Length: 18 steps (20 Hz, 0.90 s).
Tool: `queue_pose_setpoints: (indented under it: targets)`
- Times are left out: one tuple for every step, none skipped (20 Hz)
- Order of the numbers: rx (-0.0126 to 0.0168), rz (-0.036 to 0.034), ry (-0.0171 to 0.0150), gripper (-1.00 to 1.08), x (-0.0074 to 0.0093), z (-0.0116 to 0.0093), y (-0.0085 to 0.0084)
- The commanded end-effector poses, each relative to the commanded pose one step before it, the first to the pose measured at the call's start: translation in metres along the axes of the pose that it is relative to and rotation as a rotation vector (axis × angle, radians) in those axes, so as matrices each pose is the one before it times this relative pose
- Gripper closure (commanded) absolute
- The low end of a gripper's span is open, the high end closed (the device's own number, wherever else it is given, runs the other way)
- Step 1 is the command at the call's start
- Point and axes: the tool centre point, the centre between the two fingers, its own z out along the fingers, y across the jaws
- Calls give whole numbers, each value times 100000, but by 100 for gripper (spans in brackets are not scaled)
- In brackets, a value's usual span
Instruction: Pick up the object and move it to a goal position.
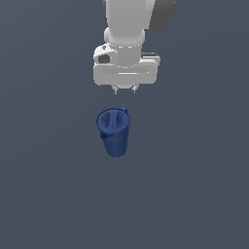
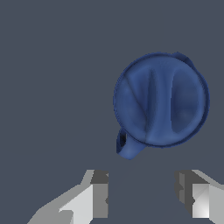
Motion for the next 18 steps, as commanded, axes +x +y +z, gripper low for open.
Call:
queue_pose_setpoints:
  targets:
    - [-33,67,-11,-20,-11,19,2]
    - [-123,269,55,-20,-4,35,22]
    - [-170,363,77,-20,-5,47,26]
    - [-216,448,100,-20,-4,60,27]
    - [-259,534,123,-20,-5,72,29]
    - [-298,617,145,-20,-6,83,34]
    - [-320,670,160,-20,-7,90,37]
    - [-354,746,181,-20,-8,100,41]
    - [-396,840,210,-20,-9,113,45]
    - [-434,926,238,-20,-10,125,48]
    - [-470,1012,267,-20,-11,137,51]
    - [-507,1103,300,-20,-13,149,53]
    - [-541,1191,334,-20,-14,161,55]
    - [-573,1279,371,-20,-16,173,57]
    - [-602,1367,411,-20,-19,185,58]
    - [-627,1450,451,-20,-21,197,57]
    - [-649,1533,494,-20,-24,208,57]
    - [-666,1612,538,-20,-28,220,55]
